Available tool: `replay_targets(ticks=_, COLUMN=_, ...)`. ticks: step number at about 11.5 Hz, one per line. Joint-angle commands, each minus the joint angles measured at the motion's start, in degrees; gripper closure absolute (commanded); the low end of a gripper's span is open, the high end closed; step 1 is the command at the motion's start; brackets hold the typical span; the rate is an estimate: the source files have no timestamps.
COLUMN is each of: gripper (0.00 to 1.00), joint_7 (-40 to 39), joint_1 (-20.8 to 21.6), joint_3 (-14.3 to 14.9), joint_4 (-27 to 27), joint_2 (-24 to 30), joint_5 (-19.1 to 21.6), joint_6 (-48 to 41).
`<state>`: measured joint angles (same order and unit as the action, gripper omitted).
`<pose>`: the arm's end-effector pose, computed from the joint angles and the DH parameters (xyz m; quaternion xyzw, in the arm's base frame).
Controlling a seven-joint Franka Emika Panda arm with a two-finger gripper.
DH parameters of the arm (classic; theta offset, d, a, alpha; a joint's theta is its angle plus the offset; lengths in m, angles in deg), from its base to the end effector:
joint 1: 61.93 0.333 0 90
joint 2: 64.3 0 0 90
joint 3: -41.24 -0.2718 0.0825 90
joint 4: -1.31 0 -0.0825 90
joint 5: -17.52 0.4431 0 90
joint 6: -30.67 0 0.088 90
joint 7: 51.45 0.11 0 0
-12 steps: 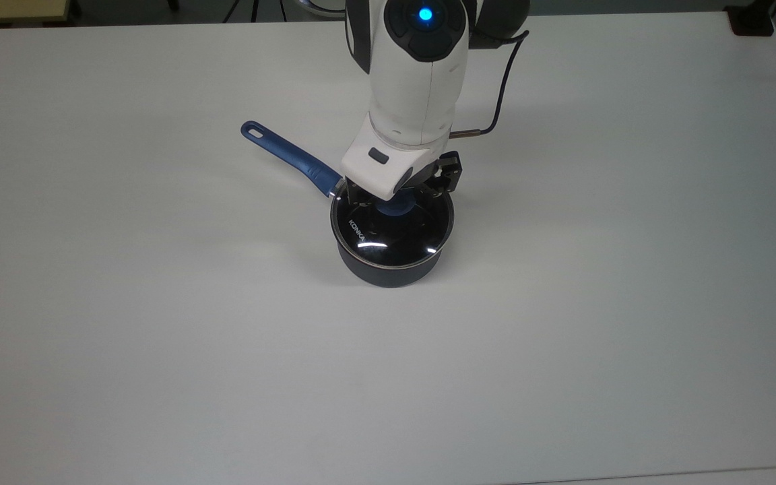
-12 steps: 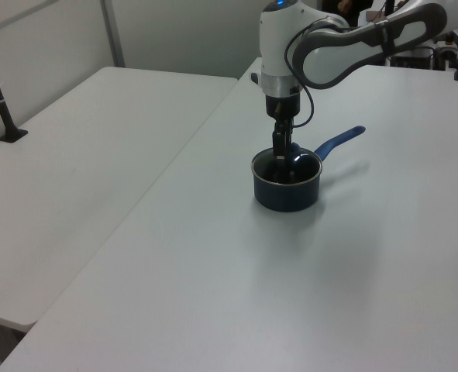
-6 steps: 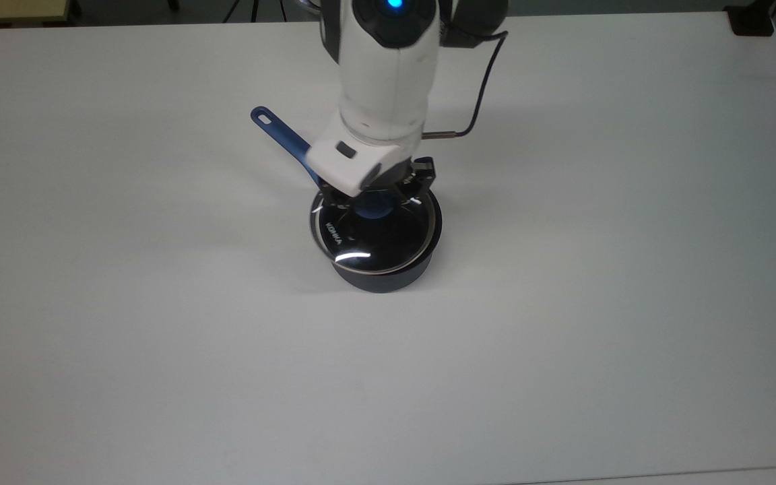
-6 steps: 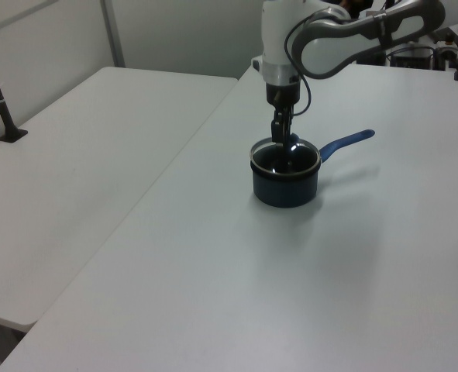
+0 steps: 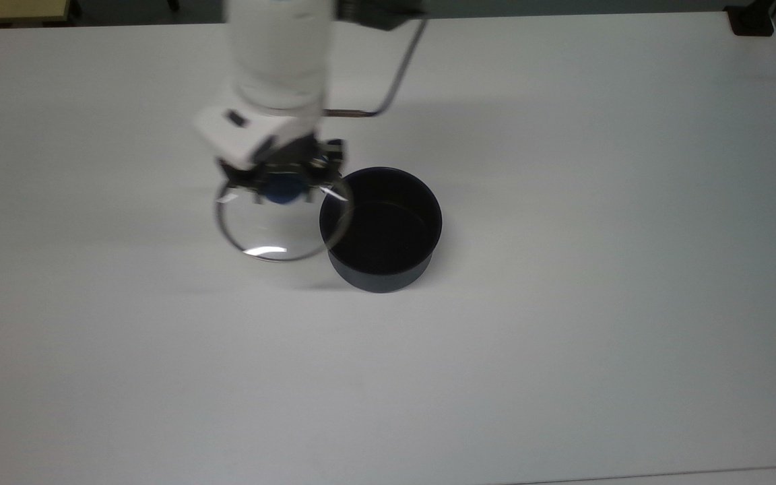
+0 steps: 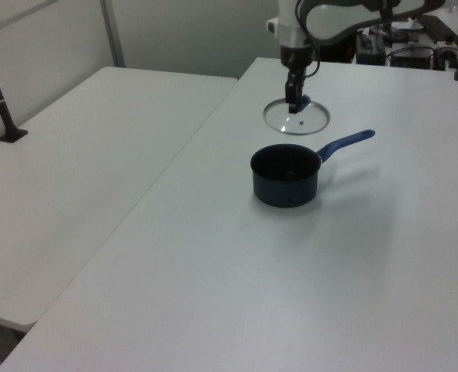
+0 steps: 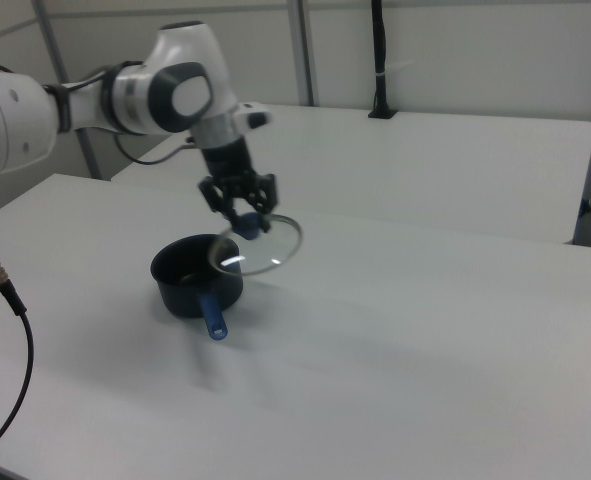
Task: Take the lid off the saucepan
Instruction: 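Lift the glass lid off the saucepan and carry it beside the handle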
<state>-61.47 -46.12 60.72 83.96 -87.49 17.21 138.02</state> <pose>0.7208 -0.0172 0.4156 0.9949 0.0703 0.0161 0.0705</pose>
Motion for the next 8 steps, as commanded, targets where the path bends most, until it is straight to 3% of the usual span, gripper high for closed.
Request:
replay_targets(ticks=1, gripper=0.52, joint_7=-9.64, joint_1=-4.54, joint_3=3.64, joint_4=4.0, joint_2=1.48, joint_5=0.48, joint_6=-1.7)
replay_targets(ticks=4, gripper=0.52, joint_7=-14.48, joint_1=-12.62, joint_3=2.68, joint_4=8.12, joint_2=1.48, joint_5=0.66, joint_6=-0.82)
replay_targets(ticks=8, gripper=0.52, joint_7=-15.56, joint_1=-15.9, joint_3=1.62, joint_4=18.93, joint_2=1.39, joint_5=0.74, joint_6=11.02)
